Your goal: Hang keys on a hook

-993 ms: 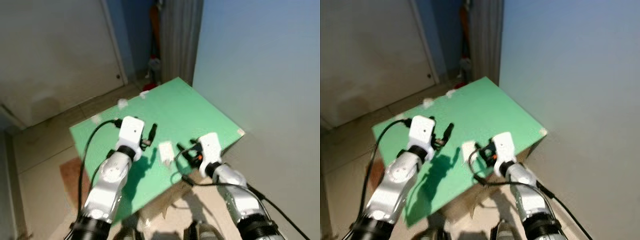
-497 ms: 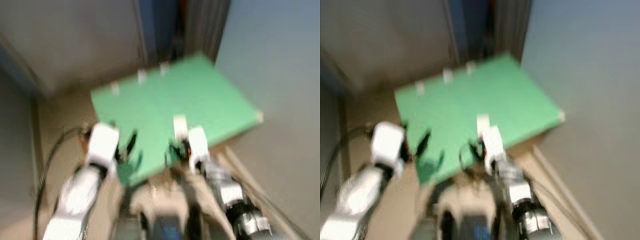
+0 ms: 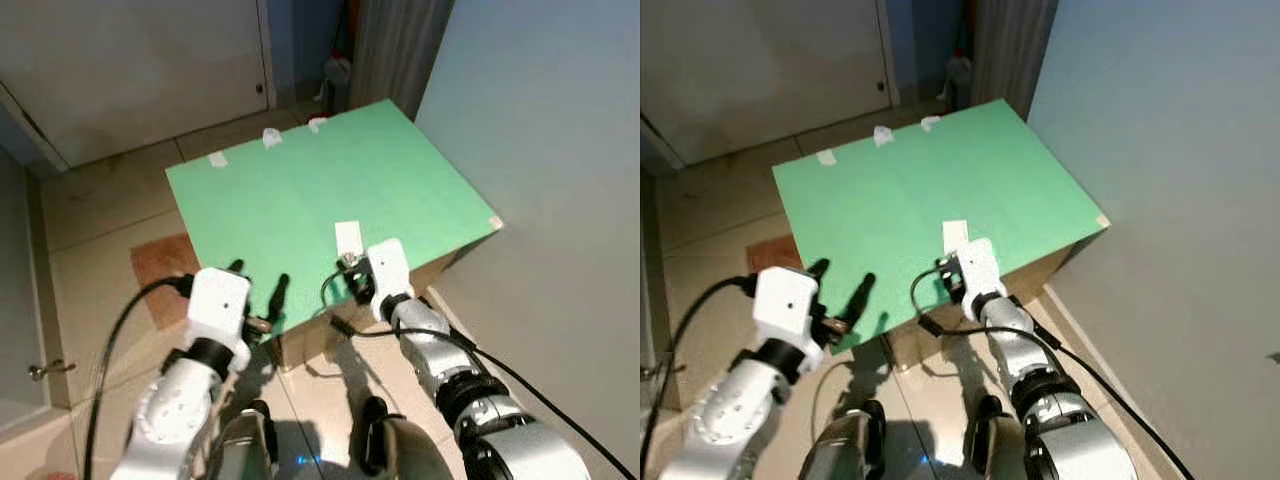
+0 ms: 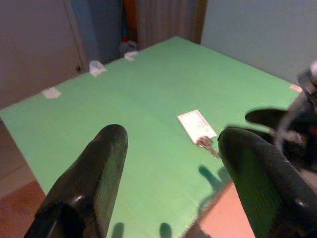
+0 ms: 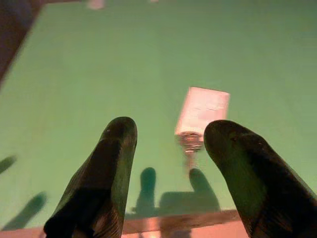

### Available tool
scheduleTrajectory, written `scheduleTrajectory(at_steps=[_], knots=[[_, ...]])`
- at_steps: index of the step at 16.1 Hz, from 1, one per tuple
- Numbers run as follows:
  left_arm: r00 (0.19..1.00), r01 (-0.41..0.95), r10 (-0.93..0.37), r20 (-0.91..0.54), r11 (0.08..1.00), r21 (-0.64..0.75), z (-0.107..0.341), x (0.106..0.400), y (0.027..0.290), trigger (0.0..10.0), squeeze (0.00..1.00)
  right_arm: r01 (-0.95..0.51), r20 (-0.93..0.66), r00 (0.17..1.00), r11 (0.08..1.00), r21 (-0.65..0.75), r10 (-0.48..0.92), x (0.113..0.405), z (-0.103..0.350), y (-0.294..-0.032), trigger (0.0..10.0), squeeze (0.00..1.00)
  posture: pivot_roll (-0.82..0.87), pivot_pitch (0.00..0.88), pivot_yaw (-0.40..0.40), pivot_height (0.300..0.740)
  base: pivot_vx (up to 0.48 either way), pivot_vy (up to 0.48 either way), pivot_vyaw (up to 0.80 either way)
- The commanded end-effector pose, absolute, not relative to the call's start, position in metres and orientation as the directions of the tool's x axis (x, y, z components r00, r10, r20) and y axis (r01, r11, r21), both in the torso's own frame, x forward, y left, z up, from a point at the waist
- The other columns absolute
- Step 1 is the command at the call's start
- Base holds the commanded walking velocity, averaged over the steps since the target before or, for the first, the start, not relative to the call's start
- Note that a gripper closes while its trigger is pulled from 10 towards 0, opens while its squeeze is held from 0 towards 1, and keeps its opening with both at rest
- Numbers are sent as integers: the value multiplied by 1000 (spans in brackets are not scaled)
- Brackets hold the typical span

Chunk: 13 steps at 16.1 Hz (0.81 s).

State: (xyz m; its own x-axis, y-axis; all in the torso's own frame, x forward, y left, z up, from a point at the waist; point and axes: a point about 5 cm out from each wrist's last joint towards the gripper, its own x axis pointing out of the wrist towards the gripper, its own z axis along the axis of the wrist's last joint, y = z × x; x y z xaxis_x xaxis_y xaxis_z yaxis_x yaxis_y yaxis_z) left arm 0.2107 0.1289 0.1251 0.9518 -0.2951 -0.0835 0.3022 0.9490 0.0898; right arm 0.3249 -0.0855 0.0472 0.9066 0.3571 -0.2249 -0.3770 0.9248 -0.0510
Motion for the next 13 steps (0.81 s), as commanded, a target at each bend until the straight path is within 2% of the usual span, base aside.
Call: scheduleTrajectory(at_steps=[1, 4, 8, 13], knots=[[948, 313, -305, -94, 945, 92, 124, 203, 125, 10000, 0, -318, -235, 926, 946, -66, 295, 326, 45, -91, 10000, 0, 166, 235, -17, 736, 0, 0, 0], [951, 292, -276, -139, 950, 110, 128, 175, 130, 10000, 0, -259, -278, 932, 964, -58, 233, 326, 40, -86, 10000, 0, 267, 304, 1, 736, 0, 0, 0], [965, 210, -189, -179, 972, 103, 135, 143, 136, 10000, 0, -275, -314, 918, 959, -65, 242, 323, 37, -71, 10000, 0, 373, 403, 7, 736, 0, 0, 0], [974, 169, -151, -171, 980, 101, 135, 143, 131, 10000, 0, -337, -327, 896, 940, -62, 299, 321, 36, -62, 10000, 0, 345, 400, -49, 736, 0, 0, 0]])
